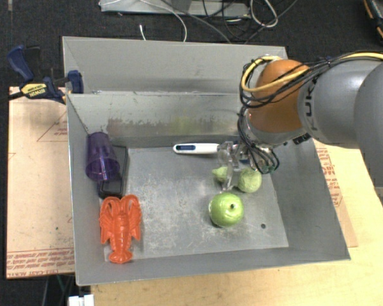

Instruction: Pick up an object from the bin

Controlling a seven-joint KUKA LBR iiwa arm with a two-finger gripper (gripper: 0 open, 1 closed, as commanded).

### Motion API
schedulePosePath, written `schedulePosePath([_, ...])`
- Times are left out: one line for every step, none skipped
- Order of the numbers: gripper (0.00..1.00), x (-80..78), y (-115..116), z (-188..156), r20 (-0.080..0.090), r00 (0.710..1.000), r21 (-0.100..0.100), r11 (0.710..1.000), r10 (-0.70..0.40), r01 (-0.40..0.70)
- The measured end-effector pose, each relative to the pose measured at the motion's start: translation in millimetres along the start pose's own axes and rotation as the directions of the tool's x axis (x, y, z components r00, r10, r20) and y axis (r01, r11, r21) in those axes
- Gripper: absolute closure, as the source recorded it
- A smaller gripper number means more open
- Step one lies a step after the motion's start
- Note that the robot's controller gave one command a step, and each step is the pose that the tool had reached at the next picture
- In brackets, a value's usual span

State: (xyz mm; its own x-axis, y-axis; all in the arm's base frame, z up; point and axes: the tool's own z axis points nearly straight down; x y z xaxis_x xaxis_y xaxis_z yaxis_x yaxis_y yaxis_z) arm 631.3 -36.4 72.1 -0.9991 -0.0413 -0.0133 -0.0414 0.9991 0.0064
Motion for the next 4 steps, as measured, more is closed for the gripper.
schedulePosePath([1.0,0.0,0.0,-0.2,0.0,1.0,0.0,1.0,0.0,0.0])
schedulePosePath([1.0,3.5,0.7,-23.9,-0.013,1.0,-0.001,1.0,0.0,0.0])
schedulePosePath([1.0,-0.3,0.8,-60.6,0.0,1.0,0.0,1.0,0.0,0.0])
schedulePosePath([1.0,0.1,1.2,-75.7,-0.002,1.0,-0.001,1.0,0.0,0.0])
